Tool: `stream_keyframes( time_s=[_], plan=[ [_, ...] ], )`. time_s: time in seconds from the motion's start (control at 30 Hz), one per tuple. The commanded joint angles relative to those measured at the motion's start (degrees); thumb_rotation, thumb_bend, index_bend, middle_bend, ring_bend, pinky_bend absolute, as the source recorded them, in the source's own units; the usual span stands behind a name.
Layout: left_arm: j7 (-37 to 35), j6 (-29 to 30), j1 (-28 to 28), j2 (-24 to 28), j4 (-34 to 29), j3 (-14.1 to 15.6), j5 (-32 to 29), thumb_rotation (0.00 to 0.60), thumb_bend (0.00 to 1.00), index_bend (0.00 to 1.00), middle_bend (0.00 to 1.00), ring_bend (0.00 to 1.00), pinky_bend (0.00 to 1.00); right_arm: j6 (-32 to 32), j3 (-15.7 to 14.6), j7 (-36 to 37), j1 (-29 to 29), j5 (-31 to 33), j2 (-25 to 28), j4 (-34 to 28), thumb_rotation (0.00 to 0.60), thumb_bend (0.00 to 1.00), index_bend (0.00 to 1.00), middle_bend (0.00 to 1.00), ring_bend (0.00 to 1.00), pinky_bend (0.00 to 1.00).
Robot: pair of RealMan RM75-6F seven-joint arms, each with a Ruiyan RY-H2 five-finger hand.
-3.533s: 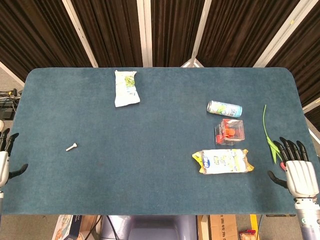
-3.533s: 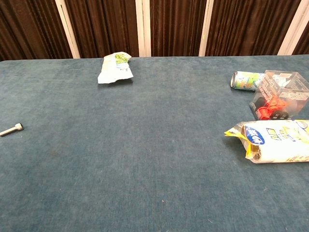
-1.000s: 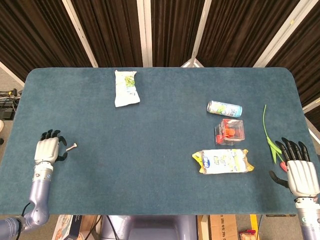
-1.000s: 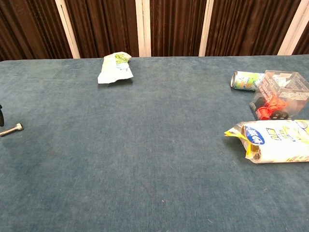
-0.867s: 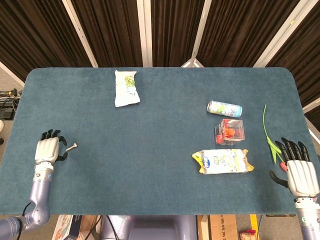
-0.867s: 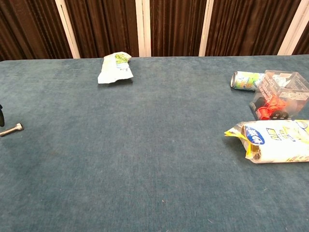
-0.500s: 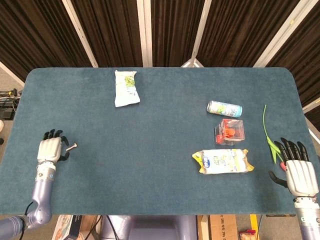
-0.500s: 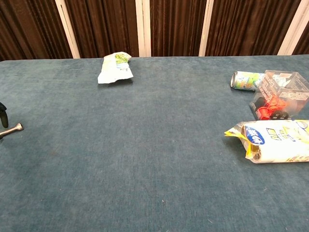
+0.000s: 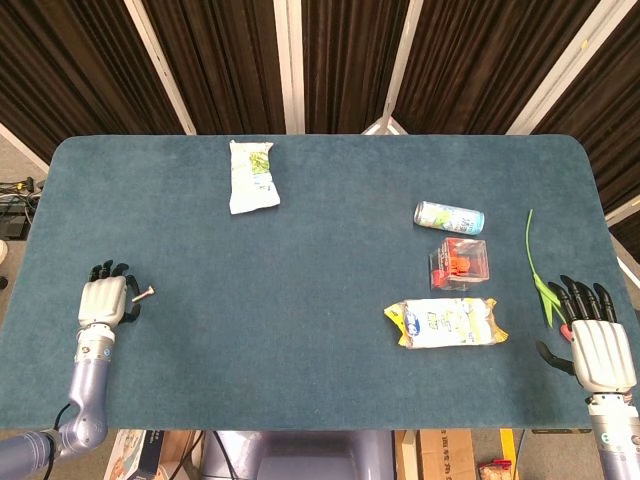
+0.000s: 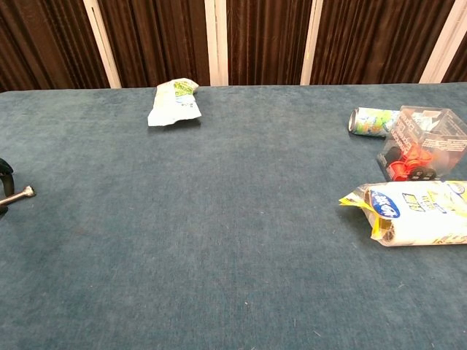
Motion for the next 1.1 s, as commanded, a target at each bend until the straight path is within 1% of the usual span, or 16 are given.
stream_keyframes(
  time_s=[0.03, 0.4, 0.53, 0.77, 1.1],
  plan=[
    [0.11, 0.03, 0.02, 0.11, -0.09, 0.03, -0.04, 0.6, 0.5, 0.5, 0.14, 0.03, 0.06, -0.07, -0.01, 0.05, 0.03, 0.02, -0.03, 0.0, 0.6, 0.21, 0.15, 0.1, 0.11, 0.03],
    [-0.1, 0.11, 0.18, 0.25, 0.05, -0.04, -0.09, 0.6, 0.5, 0.51, 0.15, 0.03, 0.06, -0.54, -0.03, 0.06, 0.22, 0.24, -0.17, 0.0, 0.6, 0.21, 0.15, 0.1, 0.11, 0.03],
    [-0.77, 0.74, 0.26, -0.3, 0.91, -0.18, 0.74, 0.6, 0.5, 0.51, 0.15, 0.03, 0.06, -0.69, -0.1, -0.08, 0.25, 0.32, -0.28, 0.02, 0.6, 0.21, 0.15, 0.1, 0.11, 0.03],
    [-1.8, 0.1, 0.3, -0.54, 1.28, -0.27, 1.11, 0.6, 0.5, 0.51, 0.15, 0.03, 0.06, -0.79, -0.1, -0.23, 0.32, 0.37, -0.39, 0.04, 0.6, 0.21, 0.15, 0.1, 0.11, 0.03],
    [-1.24, -0.14, 0.13, -0.94, 1.63, -0.19, 1.14, 0.6, 0.49, 0.51, 0.15, 0.03, 0.06, -0.83, -0.1, -0.15, 0.38, 0.37, -0.51, 0.07, 0.6, 0.21, 0.16, 0.1, 0.11, 0.03]
  ],
)
